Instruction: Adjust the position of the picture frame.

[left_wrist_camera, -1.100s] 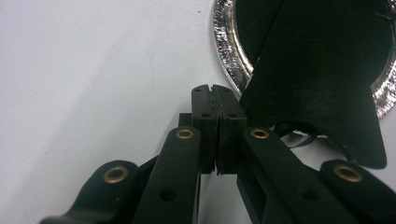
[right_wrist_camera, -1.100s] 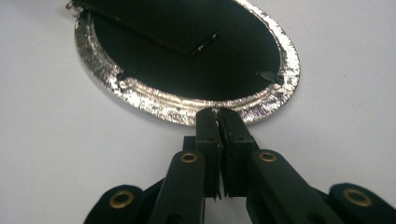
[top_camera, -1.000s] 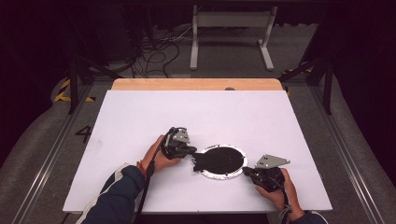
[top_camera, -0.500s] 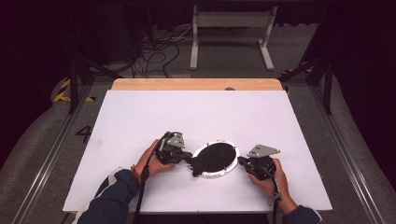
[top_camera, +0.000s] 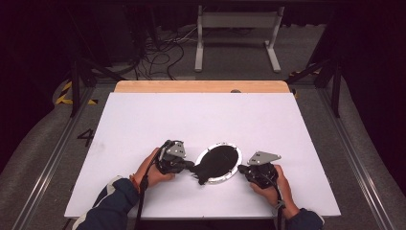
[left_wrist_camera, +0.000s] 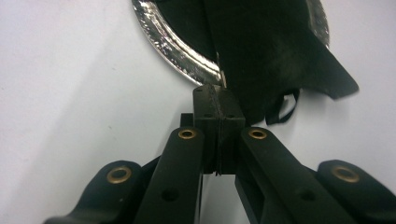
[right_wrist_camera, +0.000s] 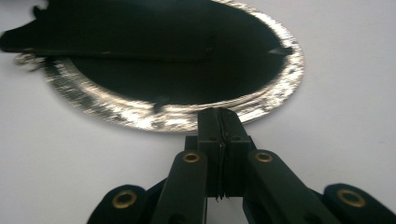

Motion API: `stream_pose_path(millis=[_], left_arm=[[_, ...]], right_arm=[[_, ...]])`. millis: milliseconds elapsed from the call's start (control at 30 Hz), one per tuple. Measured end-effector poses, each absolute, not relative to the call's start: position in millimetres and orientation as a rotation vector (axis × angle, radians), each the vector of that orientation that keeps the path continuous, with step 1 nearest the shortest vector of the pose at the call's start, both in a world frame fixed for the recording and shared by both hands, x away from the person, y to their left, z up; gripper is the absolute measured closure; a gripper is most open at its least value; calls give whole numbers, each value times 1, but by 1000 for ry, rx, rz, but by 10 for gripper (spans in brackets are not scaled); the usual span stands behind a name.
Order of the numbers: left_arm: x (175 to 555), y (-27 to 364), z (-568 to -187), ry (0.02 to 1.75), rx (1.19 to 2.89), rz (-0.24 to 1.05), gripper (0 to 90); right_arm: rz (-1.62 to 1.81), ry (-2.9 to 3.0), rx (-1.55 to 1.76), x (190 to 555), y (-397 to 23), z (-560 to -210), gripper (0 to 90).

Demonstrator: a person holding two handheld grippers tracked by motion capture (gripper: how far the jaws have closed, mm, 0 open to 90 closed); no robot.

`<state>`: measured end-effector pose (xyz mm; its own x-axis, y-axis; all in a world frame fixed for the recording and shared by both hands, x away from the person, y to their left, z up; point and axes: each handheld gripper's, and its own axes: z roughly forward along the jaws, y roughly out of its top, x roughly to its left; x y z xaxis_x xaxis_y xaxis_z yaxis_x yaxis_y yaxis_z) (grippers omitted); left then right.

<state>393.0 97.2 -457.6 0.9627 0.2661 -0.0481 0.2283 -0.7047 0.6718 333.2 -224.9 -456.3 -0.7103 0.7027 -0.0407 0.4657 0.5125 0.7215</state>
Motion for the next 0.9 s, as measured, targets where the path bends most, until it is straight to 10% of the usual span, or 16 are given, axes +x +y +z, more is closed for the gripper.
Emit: stream_pose_path(millis=[900], left_arm=[[376, 98, -461, 376, 2349, 74, 900]], right_arm=[[981, 2414, 966, 345, -202, -456, 900]])
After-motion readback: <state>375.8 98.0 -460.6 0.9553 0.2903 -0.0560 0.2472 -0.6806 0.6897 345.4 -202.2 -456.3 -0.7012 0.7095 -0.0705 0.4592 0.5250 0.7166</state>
